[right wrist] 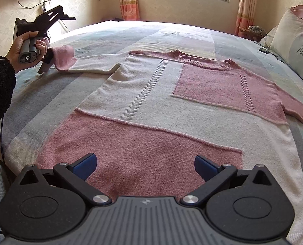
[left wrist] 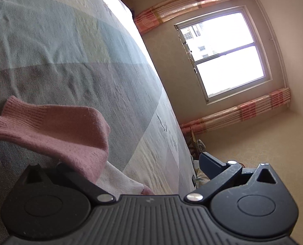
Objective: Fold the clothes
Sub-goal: 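Close the left gripper on the pink sleeve cuff, then lift the cuff with the left gripper and carry the sleeve across the body toward the collar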
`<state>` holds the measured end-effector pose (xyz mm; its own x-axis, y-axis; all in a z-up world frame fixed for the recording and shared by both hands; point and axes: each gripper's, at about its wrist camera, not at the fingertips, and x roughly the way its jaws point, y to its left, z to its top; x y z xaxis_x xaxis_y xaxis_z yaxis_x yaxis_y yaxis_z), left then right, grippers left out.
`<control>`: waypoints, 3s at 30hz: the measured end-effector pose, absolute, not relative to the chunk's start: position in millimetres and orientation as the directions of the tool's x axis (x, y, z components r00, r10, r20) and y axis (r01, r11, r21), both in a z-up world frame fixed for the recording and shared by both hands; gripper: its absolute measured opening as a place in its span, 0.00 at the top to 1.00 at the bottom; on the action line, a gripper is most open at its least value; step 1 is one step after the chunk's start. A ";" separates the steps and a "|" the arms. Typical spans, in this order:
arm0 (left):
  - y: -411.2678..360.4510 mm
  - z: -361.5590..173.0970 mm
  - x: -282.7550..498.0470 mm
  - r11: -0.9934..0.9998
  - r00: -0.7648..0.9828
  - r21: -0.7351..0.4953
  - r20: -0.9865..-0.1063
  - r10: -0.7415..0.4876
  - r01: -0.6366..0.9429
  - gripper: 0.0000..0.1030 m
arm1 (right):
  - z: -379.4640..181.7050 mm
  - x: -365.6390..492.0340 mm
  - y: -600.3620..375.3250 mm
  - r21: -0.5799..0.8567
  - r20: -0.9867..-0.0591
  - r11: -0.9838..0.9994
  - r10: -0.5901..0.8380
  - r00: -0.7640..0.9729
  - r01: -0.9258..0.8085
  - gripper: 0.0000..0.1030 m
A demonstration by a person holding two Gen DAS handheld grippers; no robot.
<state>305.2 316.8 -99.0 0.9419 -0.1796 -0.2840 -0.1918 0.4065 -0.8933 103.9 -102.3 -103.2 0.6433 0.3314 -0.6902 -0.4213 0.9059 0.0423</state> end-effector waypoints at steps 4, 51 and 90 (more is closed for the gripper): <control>301.0 -84.7 307.6 0.442 0.931 -0.881 -0.291 -0.220 -0.170 0.01 | -87.0 135.7 -113.8 0.164 -0.622 0.868 0.459 0.634 -0.468 0.00; 123.6 19.6 392.8 0.644 0.870 -0.719 -0.465 -0.165 -0.262 0.01 | -77.2 181.5 -177.7 0.103 -0.862 0.891 0.302 0.407 -0.443 0.00; 20.5 23.2 453.6 0.724 0.791 -0.645 -0.564 -0.235 -0.245 0.01 | -56.2 168.6 -195.6 0.137 -0.814 0.881 0.360 0.455 -0.452 0.00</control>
<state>453.6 20.5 23.2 0.7915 -0.2352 -0.5642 -0.2450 0.7235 -0.6453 168.6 -195.6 -56.2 0.4554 0.3602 -0.8142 -0.4520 0.8814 0.1371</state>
